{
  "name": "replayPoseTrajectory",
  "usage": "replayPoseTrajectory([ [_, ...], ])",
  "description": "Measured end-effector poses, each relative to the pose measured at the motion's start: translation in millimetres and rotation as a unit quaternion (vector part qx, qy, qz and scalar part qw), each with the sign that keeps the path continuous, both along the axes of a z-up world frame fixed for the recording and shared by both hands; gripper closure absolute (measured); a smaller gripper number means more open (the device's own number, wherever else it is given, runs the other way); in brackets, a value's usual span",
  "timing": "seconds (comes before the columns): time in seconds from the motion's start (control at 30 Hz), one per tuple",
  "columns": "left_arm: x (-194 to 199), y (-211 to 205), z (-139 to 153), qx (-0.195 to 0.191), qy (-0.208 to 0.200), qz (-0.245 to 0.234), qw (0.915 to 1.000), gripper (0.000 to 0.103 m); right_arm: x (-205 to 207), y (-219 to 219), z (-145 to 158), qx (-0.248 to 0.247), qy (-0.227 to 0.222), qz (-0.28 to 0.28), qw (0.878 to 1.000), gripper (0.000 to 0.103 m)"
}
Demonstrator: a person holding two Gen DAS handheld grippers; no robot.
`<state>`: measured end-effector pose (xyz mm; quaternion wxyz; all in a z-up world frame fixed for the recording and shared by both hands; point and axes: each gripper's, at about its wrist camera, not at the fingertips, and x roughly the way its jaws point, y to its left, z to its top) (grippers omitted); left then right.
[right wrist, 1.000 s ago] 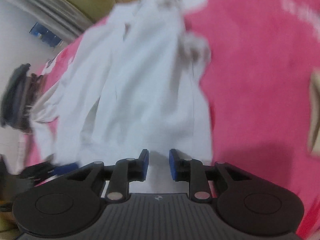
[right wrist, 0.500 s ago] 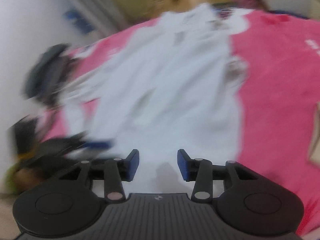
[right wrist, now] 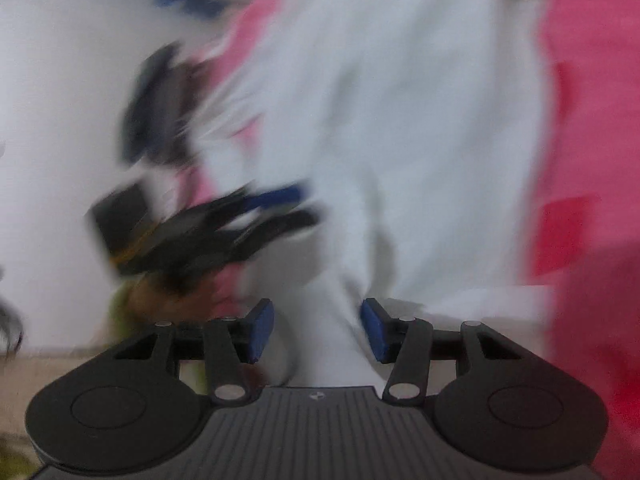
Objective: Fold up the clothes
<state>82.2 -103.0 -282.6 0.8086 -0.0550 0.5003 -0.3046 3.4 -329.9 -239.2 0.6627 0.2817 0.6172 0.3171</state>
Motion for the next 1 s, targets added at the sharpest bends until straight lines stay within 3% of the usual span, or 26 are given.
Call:
replayPoseTrajectory([
  [0.2,-1.6,2.7,8.1,-0.012,-0.01,0.01,0.9998,0.042,-48.8,97.1,-12.9,-0.049,-0.03,0.083,0.995,0.047],
  [0.37,-7.2,-4.7,6.2,0.0,-0.023,-0.008,0.9997,0.042,-84.9,129.6,4.4,-0.135,-0.114,0.096,0.98,0.041],
  [0.47,-10.8,-8.0,4.1,0.006,-0.027,-0.019,0.9994,0.042,-93.4,102.6,28.8,-0.153,-0.139,0.057,0.977,0.04],
  [0.57,-15.1,-8.9,7.7,0.007,-0.039,-0.025,0.9989,0.042,-87.7,43.4,41.7,-0.227,-0.123,-0.058,0.964,0.04],
  [0.63,-18.3,-11.4,11.0,0.005,-0.047,-0.033,0.9983,0.042,-81.9,-5.2,44.0,-0.292,-0.093,-0.155,0.939,0.04],
  [0.67,-20.2,-13.1,12.4,0.006,-0.051,-0.038,0.9979,0.042,-81.3,-26.9,42.5,-0.325,-0.07,-0.204,0.921,0.04],
  [0.73,-24.6,-17.8,14.3,0.01,-0.06,-0.051,0.9968,0.041,-85.8,-54.5,40.8,-0.361,-0.049,-0.262,0.893,0.04],
  [0.8,-29.7,-23.9,15.1,0.019,-0.07,-0.067,0.9951,0.041,-91.2,-57.3,41.5,-0.366,-0.057,-0.28,0.886,0.04],
  [0.9,-42.0,-36.6,13.6,0.04,-0.091,-0.108,0.9892,0.041,-84.9,-36.8,41.9,-0.361,-0.091,-0.246,0.895,0.042],
  [0.97,-50.3,-46.8,9.1,0.078,-0.115,-0.128,0.982,0.041,-77.2,-18.5,43.8,-0.364,-0.119,-0.218,0.898,0.042],
  [1.0,-51.5,-49.7,5.5,0.102,-0.125,-0.127,0.9788,0.041,-70.1,-11.6,45.5,-0.374,-0.138,-0.214,0.892,0.043],
])
